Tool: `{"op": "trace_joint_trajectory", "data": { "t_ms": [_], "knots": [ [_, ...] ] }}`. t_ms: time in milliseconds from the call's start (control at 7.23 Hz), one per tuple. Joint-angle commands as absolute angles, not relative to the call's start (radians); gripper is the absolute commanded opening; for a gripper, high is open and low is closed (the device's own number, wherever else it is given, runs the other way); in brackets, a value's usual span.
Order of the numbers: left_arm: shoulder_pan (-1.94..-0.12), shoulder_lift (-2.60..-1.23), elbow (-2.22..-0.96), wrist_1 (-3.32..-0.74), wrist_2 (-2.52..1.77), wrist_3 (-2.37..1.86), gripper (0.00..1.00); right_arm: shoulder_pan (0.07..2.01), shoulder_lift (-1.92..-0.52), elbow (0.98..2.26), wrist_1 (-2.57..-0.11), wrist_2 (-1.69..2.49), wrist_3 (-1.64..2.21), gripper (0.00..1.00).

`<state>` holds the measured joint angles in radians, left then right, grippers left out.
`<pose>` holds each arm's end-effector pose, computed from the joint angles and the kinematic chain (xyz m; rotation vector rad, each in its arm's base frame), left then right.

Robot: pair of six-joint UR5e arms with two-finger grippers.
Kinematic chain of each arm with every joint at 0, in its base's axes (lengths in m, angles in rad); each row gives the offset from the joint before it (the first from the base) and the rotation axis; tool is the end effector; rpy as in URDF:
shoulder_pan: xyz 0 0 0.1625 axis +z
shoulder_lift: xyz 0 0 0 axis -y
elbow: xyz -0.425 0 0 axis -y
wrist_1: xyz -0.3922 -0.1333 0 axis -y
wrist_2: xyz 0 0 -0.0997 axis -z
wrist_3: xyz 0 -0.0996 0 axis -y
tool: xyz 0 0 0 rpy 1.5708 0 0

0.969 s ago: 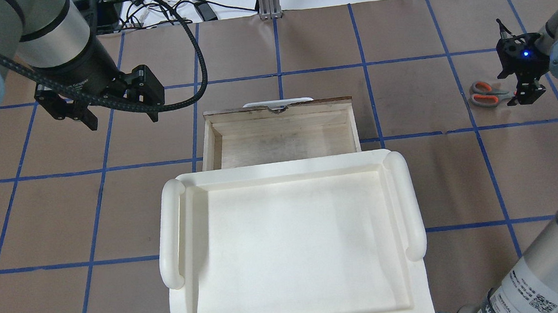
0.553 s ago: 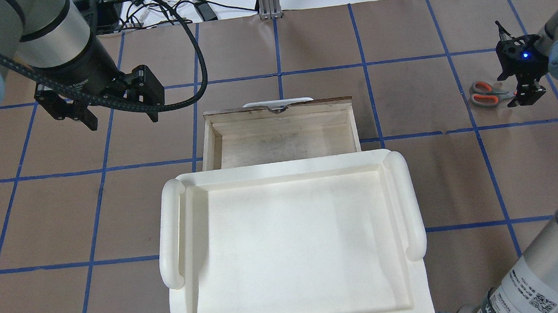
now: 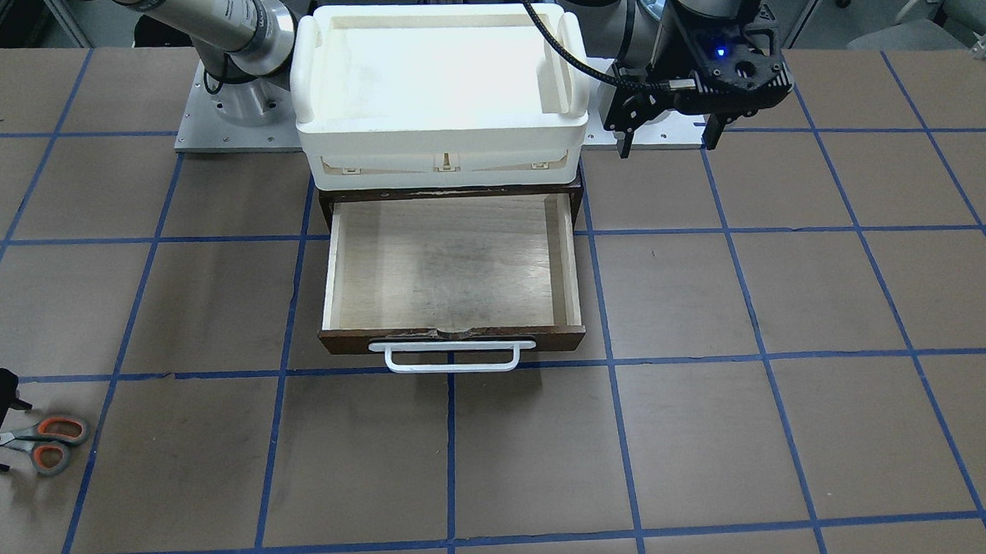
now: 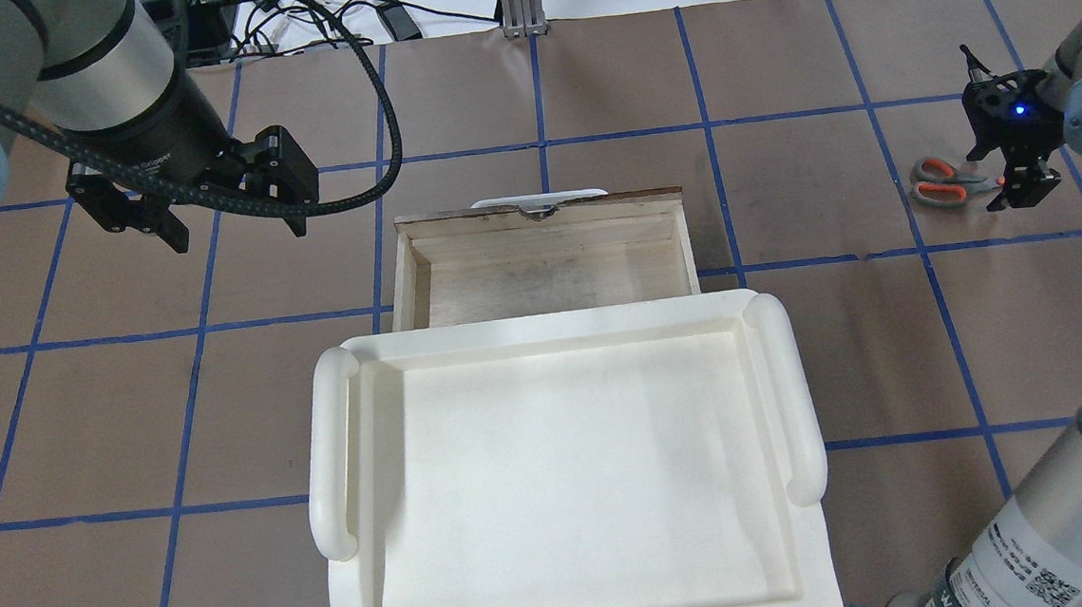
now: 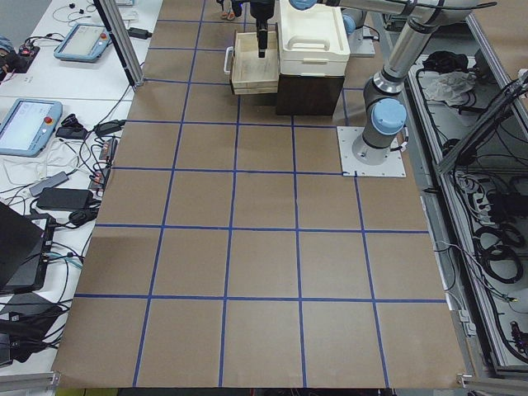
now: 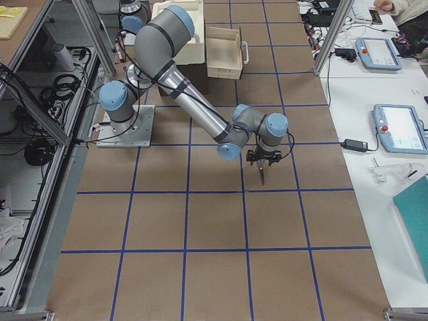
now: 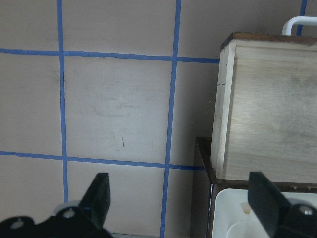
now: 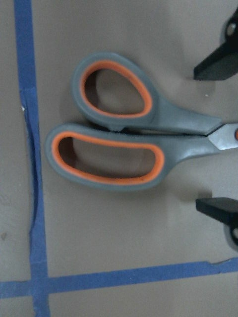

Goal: Put scissors in drawer and close it
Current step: 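Close the right gripper on the scissors near the pivot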

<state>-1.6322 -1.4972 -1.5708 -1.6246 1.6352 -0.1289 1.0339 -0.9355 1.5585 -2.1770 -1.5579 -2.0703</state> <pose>-0.1550 -0.4529 0.5178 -0.1049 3.0773 -0.0398 -0.2264 -0.6435 0.1745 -2.1658 2.2486 -0.0125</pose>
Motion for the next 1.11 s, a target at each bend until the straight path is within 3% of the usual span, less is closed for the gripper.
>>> {"op": "trace_joint_trajectory", "data": {
  "t_ms": [0,138,277,415,969],
  "knots": [
    [-1.632,-1.497,-1.571,-1.624,1.635,-0.129,1.00,1.034,-0.934,1.560,-2.177,-1.562,-2.071,0.77],
    [-1.632,-1.497,-1.571,-1.626,1.635,-0.129,1.00,1.034,-0.934,1.560,-2.177,-1.563,-2.071,0.68],
    [-1.632,-1.497,-1.571,-1.626,1.635,-0.129,1.00,1.034,-0.936,1.560,-2.175,-1.563,-2.071,0.40],
    [-1.632,-1.497,-1.571,-1.626,1.635,-0.129,1.00,1.035,-0.940,1.560,-2.171,-1.597,-2.071,0.00],
    [-1.632,-1.497,-1.571,-1.626,1.635,-0.129,1.00,1.045,-0.994,1.559,-2.160,-1.609,-2.082,0.00]
  ]
}}
